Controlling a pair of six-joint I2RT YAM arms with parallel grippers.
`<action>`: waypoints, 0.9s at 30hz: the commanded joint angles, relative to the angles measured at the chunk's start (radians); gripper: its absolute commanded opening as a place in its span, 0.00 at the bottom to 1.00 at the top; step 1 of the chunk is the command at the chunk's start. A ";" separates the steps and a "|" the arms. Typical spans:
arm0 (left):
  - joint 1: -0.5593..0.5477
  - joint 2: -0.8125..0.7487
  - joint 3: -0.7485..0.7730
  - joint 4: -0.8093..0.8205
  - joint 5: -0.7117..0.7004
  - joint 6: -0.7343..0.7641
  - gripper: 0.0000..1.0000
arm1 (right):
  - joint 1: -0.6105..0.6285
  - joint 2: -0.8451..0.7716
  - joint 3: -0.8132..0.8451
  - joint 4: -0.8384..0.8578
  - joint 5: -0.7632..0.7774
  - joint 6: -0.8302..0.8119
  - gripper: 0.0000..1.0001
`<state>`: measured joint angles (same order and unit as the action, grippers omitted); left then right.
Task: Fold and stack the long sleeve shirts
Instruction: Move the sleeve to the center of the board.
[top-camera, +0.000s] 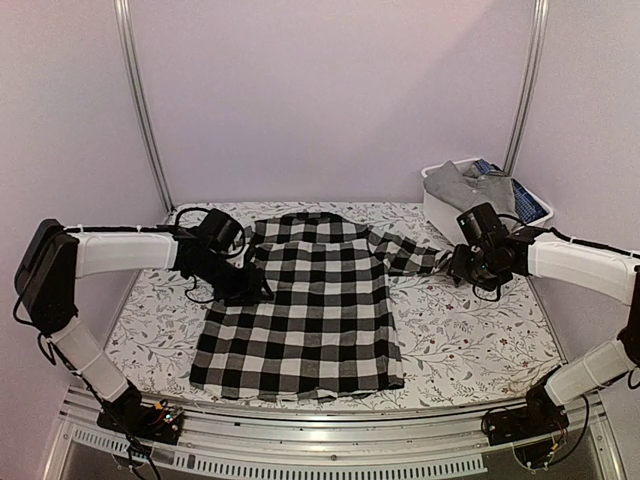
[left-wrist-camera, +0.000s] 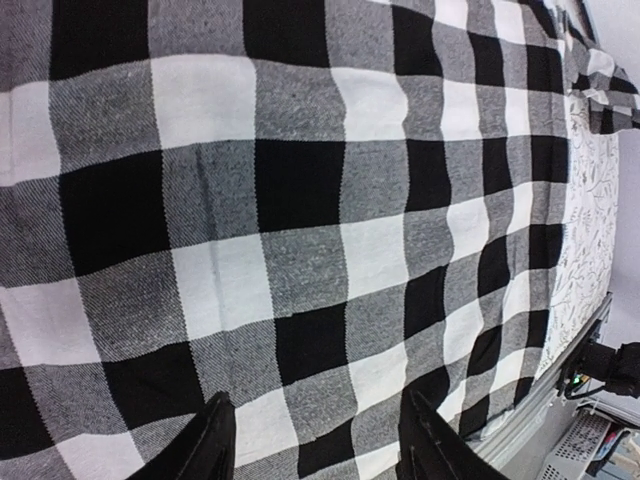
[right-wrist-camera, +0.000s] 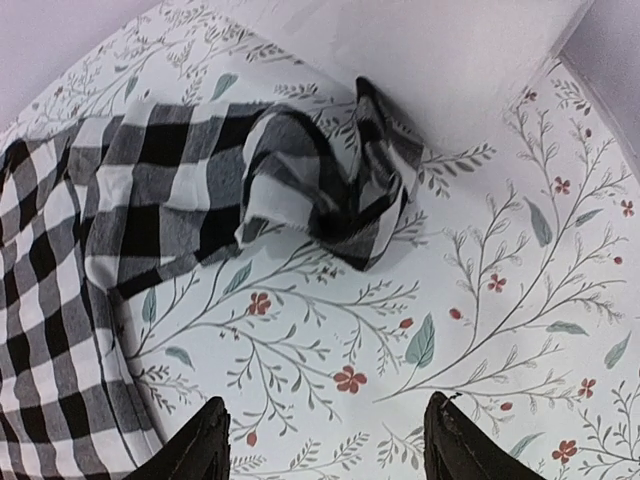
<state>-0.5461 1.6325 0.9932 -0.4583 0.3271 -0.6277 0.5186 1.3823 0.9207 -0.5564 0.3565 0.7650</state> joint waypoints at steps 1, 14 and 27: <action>-0.021 -0.046 0.050 -0.001 -0.012 0.024 0.55 | -0.088 -0.024 -0.006 0.138 0.109 -0.015 0.66; -0.038 -0.047 0.086 -0.010 -0.030 0.017 0.55 | -0.299 0.154 -0.013 0.399 -0.130 -0.027 0.63; -0.046 -0.065 0.104 -0.008 -0.039 0.001 0.55 | -0.313 0.337 -0.017 0.513 -0.223 0.015 0.47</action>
<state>-0.5797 1.6100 1.0695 -0.4652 0.3004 -0.6201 0.2134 1.6360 0.9257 -0.0261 0.2279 0.7483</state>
